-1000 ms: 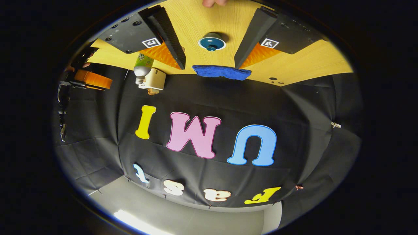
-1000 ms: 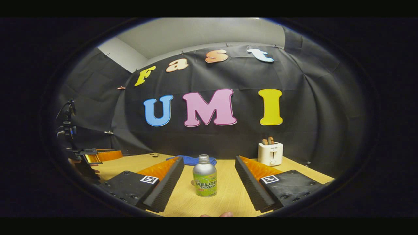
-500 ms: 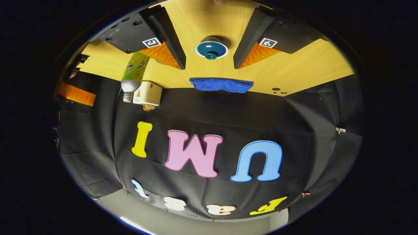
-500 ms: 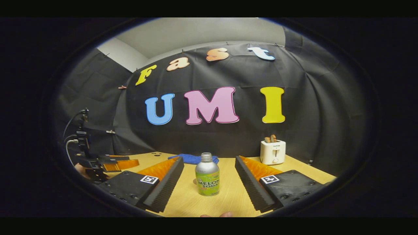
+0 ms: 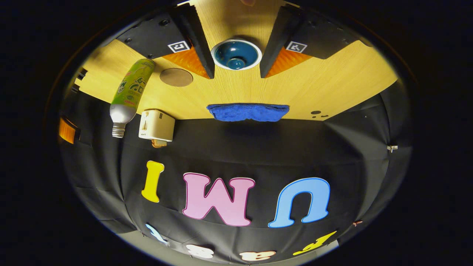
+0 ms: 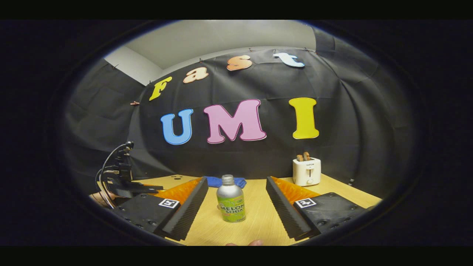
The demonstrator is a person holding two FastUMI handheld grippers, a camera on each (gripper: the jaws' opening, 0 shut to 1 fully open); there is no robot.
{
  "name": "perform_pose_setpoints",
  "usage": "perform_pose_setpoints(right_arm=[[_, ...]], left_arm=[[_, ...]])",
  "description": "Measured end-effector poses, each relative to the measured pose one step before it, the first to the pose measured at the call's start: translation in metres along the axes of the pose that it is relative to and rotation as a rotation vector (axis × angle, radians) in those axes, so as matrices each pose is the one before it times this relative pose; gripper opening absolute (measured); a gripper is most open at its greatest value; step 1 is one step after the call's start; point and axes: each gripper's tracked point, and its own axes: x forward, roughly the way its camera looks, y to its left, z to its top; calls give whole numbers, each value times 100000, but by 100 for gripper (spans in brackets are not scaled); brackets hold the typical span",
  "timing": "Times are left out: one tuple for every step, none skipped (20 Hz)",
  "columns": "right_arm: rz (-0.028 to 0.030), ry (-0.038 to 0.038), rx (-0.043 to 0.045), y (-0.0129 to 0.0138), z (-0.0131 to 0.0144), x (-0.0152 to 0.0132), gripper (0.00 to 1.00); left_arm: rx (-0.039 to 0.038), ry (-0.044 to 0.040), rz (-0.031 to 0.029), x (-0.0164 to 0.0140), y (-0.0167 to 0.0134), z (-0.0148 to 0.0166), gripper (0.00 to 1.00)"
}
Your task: Open the teacup lid with one hand, grasp the water bottle and pour water into the teacup with the other hand; after pouring, place the water bottle on the coaster and then close the teacup lid.
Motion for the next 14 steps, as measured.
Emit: perform_pose_setpoints(right_arm=[[-188, -272, 669, -181, 65, -26, 99], [-144, -269, 554, -128, 150, -97, 98], [-113, -102, 488, -139, 64, -31, 98], [-329, -17, 281, -207, 58, 29, 99], [-304, -157, 212, -205, 75, -43, 100], [-484, -165, 312, -321, 21, -61, 100], [-189, -95, 400, -161, 80, -25, 100], [-175, -60, 408, -103, 62, 50, 100], [-154, -188, 451, -133, 39, 0, 100], [-68, 6, 387, -43, -53, -4, 100], [41, 46, 306, -14, -4, 45, 99], [77, 129, 91, 69, -45, 7, 99], [62, 156, -10, 15, -25, 41, 99], [120, 219, -61, 22, -92, -47, 99]], left_arm=[[445, 842, 230, 320, -121, -327, 79], [504, 836, 221, 271, -62, -163, 78], [303, 406, 50, 259, -27, -183, 76], [90, 343, -123, 165, -57, -82, 71], [28, 472, 173, 256, -26, -263, 70], [53, 644, -73, 221, -39, -193, 71], [35, 688, 85, 215, -45, -327, 68], [226, 624, 369, 121, 51, -233, 66], [399, 291, 541, 251, 60, -172, 61], [288, -544, 142, 87, -13, 82, 57], [421, -730, 168, 20, 23, 100, 57], [501, -268, 136, 1, 23, 74, 49], [358, -54, 214, 100, -50, -25, 45], [746, -44, -4, 151, -70, 39, 36]])
